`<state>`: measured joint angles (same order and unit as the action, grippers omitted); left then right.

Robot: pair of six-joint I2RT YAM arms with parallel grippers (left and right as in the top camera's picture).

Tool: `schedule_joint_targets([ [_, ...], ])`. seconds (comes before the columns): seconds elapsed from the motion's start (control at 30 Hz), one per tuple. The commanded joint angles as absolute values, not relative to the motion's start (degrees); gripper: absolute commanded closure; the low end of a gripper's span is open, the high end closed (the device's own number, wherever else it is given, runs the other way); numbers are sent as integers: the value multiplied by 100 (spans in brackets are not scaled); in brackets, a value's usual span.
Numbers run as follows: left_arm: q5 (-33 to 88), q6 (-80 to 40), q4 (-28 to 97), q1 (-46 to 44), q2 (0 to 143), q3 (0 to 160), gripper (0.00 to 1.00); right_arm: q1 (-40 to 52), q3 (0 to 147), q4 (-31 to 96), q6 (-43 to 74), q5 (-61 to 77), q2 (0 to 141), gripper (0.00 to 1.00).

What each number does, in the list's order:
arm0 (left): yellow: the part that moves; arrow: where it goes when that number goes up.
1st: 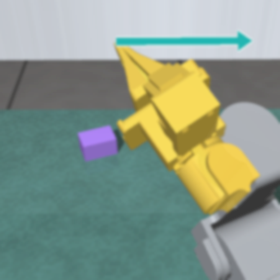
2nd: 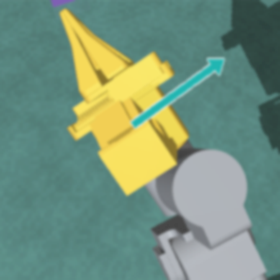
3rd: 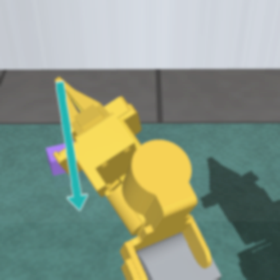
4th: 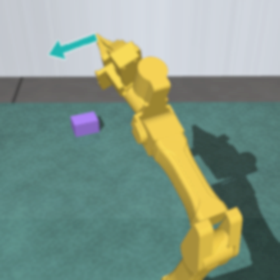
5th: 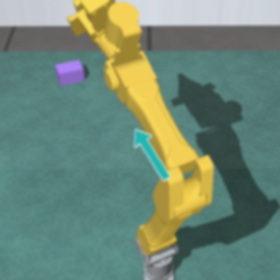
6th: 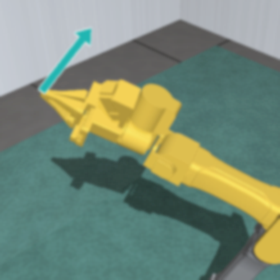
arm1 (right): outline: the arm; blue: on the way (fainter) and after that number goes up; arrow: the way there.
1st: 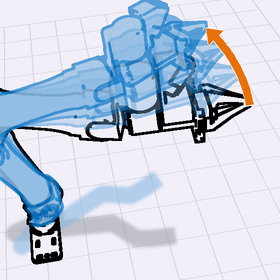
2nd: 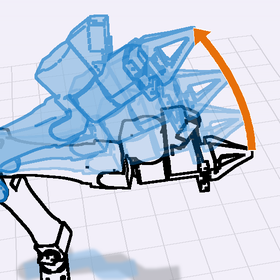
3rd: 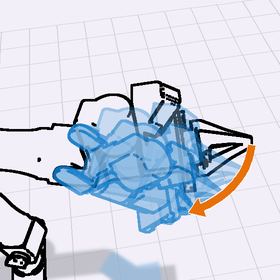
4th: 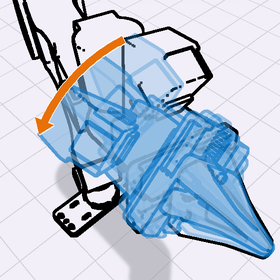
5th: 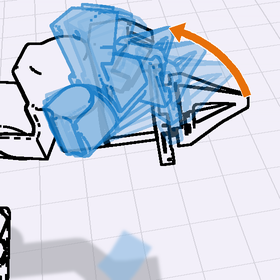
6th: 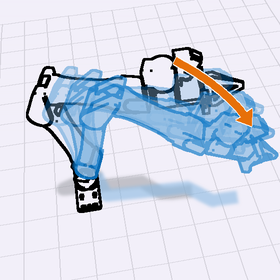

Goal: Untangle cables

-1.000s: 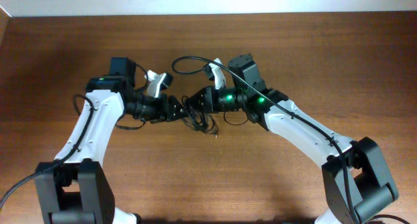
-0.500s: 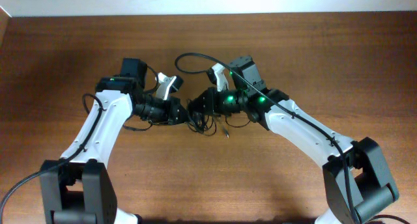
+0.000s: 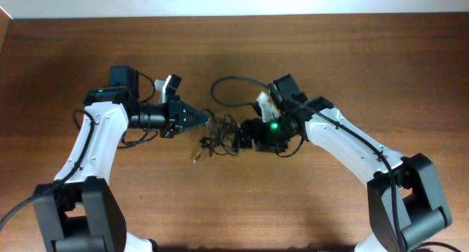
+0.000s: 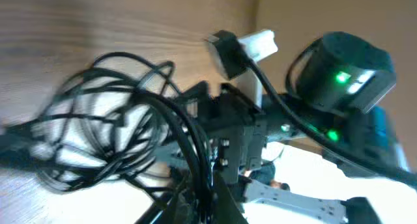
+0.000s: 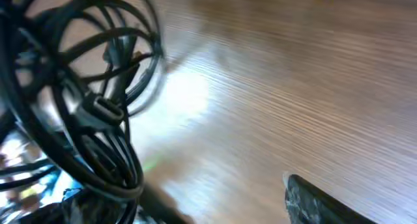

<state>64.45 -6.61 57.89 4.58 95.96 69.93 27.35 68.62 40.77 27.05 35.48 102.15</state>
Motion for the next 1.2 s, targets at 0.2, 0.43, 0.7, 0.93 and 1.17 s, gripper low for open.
schedule_joint_targets([
  [0.2,3140,-751,5841,-473,9588,7015,100,2421,6842,5511,1623,2329,10151,5],
  [0.43,3170,-749,5561,-1426,9588,7015,11,1761,6842,6134,716,2832,10151,3],
  [0.7,2123,-1308,5190,-1232,9588,7111,69,1765,6842,5922,183,3863,10151,5],
  [0.93,1966,-1306,5111,-1232,9588,7107,100,2032,6842,5179,679,4167,10151,48],
  [1.17,2056,-803,5231,-1236,9592,7107,91,2766,6836,4602,2082,2213,10162,43],
])
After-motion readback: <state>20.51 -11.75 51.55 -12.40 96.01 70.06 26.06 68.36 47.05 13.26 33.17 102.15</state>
